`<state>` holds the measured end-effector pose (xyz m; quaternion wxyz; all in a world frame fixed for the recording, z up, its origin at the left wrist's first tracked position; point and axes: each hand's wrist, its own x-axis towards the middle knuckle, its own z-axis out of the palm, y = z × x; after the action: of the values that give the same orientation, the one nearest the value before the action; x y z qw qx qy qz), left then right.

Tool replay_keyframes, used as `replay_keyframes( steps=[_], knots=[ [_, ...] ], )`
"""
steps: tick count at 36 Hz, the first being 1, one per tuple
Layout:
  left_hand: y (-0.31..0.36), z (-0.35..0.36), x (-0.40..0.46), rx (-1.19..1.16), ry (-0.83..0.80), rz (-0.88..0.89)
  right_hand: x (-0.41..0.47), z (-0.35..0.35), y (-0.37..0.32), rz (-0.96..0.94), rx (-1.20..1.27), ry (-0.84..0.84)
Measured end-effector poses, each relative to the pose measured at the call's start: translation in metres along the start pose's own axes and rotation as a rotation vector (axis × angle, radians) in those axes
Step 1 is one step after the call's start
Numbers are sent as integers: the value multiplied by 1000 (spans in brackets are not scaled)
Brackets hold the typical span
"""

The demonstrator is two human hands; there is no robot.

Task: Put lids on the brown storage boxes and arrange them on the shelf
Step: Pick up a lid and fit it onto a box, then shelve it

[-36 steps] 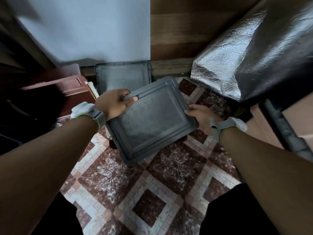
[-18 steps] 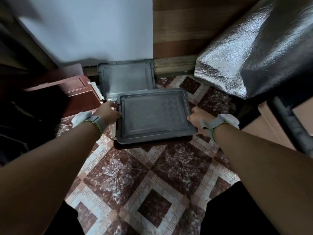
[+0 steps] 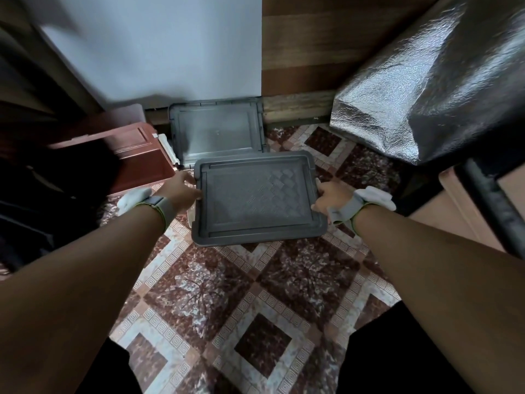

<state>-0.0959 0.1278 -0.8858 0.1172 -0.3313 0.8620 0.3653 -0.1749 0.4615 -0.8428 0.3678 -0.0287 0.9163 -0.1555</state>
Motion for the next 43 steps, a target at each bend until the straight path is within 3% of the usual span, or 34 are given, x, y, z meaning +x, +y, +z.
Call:
replay_keyframes(
  steps=[5,8,13,18,24,29,34,37,43],
  knots=[
    [-5,7,-8,-109,-119,-123,7,0,11,55,88,148],
    [-7,7,-11,-243,-231,-219,5,2,14,30,177,10],
    [-16,7,-9,-321,-366,-257,1,14,21,191,427,-140],
    [-15,5,-9,-350,-357,-278,7,15,25,220,425,-177],
    [-26,8,-12,-446,-380,-245,4,23,31,258,595,-250],
    [-19,18,-42,-553,-293,-229,-18,28,23,229,426,-35],
    [-7,21,-109,-771,-60,-217,-72,27,4,291,556,231],
    [-1,5,-164,-824,-94,-306,-118,13,3,337,641,258],
    [49,-56,-249,-869,-122,-370,-218,-45,5,394,560,133]
  ],
)
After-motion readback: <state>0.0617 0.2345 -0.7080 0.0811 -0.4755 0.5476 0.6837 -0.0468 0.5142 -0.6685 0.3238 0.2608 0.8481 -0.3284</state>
